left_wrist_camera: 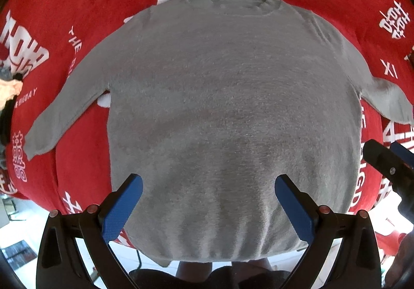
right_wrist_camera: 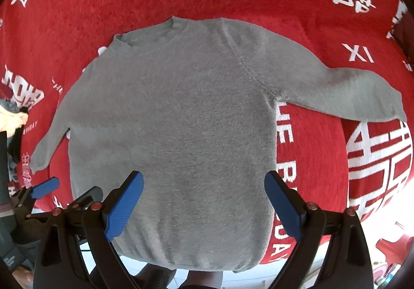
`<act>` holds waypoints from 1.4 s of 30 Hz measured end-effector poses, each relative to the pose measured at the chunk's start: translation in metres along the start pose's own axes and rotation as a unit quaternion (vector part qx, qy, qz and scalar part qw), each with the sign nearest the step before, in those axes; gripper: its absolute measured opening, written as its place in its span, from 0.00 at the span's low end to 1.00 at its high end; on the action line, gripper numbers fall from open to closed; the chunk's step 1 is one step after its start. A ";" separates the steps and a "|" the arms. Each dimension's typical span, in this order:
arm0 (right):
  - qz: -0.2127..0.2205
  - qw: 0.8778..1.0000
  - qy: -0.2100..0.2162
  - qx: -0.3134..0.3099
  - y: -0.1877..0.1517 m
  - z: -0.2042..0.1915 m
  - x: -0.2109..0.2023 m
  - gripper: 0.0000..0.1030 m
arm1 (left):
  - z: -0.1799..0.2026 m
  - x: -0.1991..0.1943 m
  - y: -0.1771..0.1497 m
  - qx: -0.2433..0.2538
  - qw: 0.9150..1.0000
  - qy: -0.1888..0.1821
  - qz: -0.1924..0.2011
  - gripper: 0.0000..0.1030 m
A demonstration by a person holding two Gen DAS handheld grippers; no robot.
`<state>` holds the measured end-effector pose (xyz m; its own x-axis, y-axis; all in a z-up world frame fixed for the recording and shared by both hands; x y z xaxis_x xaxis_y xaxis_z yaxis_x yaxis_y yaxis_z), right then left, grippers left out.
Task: Fold small clothes
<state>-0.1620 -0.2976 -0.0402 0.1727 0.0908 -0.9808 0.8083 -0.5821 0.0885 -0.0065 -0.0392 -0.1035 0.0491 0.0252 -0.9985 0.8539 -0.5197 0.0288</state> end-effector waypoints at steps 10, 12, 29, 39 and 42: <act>0.026 0.998 0.000 0.049 -0.016 -0.015 -0.016 0.93 | -0.014 -0.009 0.001 0.059 0.998 -0.025 0.016 0.99; 0.025 0.998 0.002 0.051 -0.020 -0.020 -0.012 0.93 | -0.014 -0.008 0.000 0.067 0.997 -0.022 0.019 0.99; 0.064 0.974 0.116 0.186 0.021 0.128 -0.009 0.73 | 0.068 0.002 0.036 0.057 0.997 -0.033 0.029 0.99; 0.148 0.892 0.153 0.399 0.027 0.346 0.016 0.72 | 0.186 0.036 0.073 0.077 0.994 -0.069 0.020 0.99; 0.157 0.878 0.171 0.419 0.032 0.369 0.030 0.72 | 0.212 0.043 0.086 0.079 0.994 -0.076 0.030 0.99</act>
<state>-0.3386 -0.6120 -0.1305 0.5878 -0.0257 -0.8086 0.0177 -0.9988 0.0446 -0.0410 -0.2638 -0.1536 0.0076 -0.1324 -0.9912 0.7592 -0.6443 0.0919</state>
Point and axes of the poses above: each gripper's, at about its wrist camera, not at the fingertips, and x roughly the way its jaws point, z to its right, y to its top, the point moved 7 cm from there along x, roughly the way its jaws point, and after that the axes turned 2 degrees about x, right-handed, at the moved point
